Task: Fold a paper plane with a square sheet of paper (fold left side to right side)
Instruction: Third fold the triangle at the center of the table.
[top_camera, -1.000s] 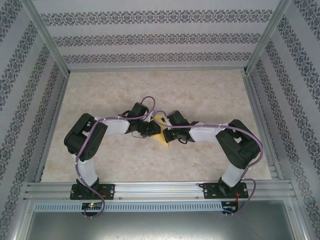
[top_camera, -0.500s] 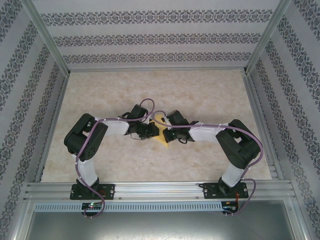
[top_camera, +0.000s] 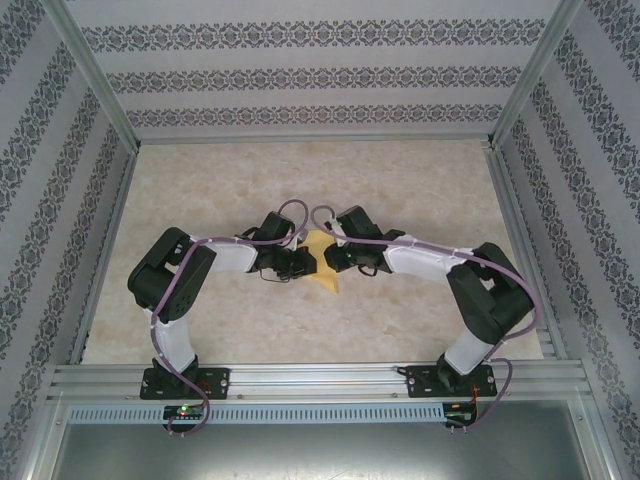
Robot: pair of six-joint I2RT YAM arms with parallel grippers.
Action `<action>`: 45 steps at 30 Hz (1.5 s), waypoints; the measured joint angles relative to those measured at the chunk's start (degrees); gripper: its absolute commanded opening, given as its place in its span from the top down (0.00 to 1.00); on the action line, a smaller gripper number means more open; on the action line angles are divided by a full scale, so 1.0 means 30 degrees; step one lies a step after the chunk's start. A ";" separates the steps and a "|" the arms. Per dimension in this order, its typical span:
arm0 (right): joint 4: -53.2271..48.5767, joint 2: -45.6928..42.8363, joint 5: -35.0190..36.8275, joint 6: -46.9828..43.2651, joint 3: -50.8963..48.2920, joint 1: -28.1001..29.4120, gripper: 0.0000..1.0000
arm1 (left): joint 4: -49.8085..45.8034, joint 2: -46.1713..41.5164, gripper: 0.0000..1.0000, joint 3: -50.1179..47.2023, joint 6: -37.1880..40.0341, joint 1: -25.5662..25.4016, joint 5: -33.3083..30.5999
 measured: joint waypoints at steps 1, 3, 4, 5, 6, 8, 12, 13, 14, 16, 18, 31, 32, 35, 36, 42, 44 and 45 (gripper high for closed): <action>-0.0138 -0.0408 -0.0080 0.0015 0.0015 -0.0029 0.80 | 0.0007 -0.0007 0.88 0.0000 0.0000 0.0000 0.0000; -0.0503 -0.1158 -0.0656 0.0073 0.0015 -0.0131 0.82 | 0.0015 -0.0007 0.88 0.0000 0.0000 0.0000 0.0000; -0.0699 -0.1443 -0.1129 0.0146 0.0007 -0.0131 0.84 | 0.0015 0.0000 0.88 0.0000 0.0000 0.0000 0.0007; -0.0860 -0.1676 -0.1668 0.0321 -0.0022 -0.0124 0.85 | 0.0015 -0.0007 0.88 0.0000 0.0000 0.0000 0.0007; -0.0903 -0.1872 -0.2324 0.0576 -0.0124 -0.0095 0.86 | 0.0015 -0.0007 0.88 0.0000 0.0000 0.0000 0.0007; -0.0809 -0.2113 -0.3679 0.1195 -0.0532 0.0007 0.86 | 0.0007 -0.0007 0.88 0.0000 0.0000 0.0000 0.0007; -0.0831 -0.1923 -0.5763 0.2455 -0.1246 0.0554 0.86 | 0.0007 -0.0007 0.88 0.0000 0.0000 0.0000 0.0007; -0.0816 -0.1741 -0.6033 0.2601 -0.1246 0.0714 0.86 | 0.0007 -0.0007 0.88 0.0000 0.0000 0.0000 0.0007; -0.0772 -0.1486 -0.6302 0.2776 -0.1195 0.0882 0.87 | 0.0007 -0.0007 0.88 0.0000 0.0000 0.0000 0.0007; -0.0750 -0.0823 -0.6659 0.2973 -0.1027 0.1086 0.87 | 0.0007 -0.0007 0.88 0.0000 0.0000 0.0000 0.0007; -0.0809 -0.0087 -0.6878 0.3053 -0.0780 0.1260 0.87 | 0.0007 -0.0007 0.88 0.0000 0.0000 0.0000 0.0007; -0.1712 0.1734 -0.6193 0.2929 0.0138 0.1282 0.87 | 0.0007 -0.0007 0.88 0.0007 0.0007 0.0000 0.0007; -0.1749 0.1814 -0.6098 0.2922 0.0138 0.1282 0.87 | 0.0007 -0.0007 0.88 0.0007 0.0007 0.0000 0.0007; -0.2033 0.1923 -0.5814 0.2914 0.0138 0.1282 0.87 | 0.0000 -0.0007 0.88 0.0015 0.0007 0.0000 0.0007; -0.2091 0.1953 -0.5734 0.2907 0.0138 0.1275 0.87 | 0.0000 -0.0007 0.88 0.0022 0.0007 -0.0007 0.0007; -0.2390 0.2033 -0.5370 0.2849 0.0160 0.1275 0.87 | 0.0000 -0.0007 0.89 0.0022 0.0015 -0.0007 0.0007; -0.2441 0.2062 -0.5311 0.2849 0.0168 0.1275 0.87 | 0.0000 -0.0007 0.89 0.0022 0.0015 -0.0007 0.0000; -0.2484 0.2062 -0.5253 0.2849 0.0168 0.1275 0.87 | 0.0000 -0.0007 0.89 0.0022 0.0015 -0.0007 0.0007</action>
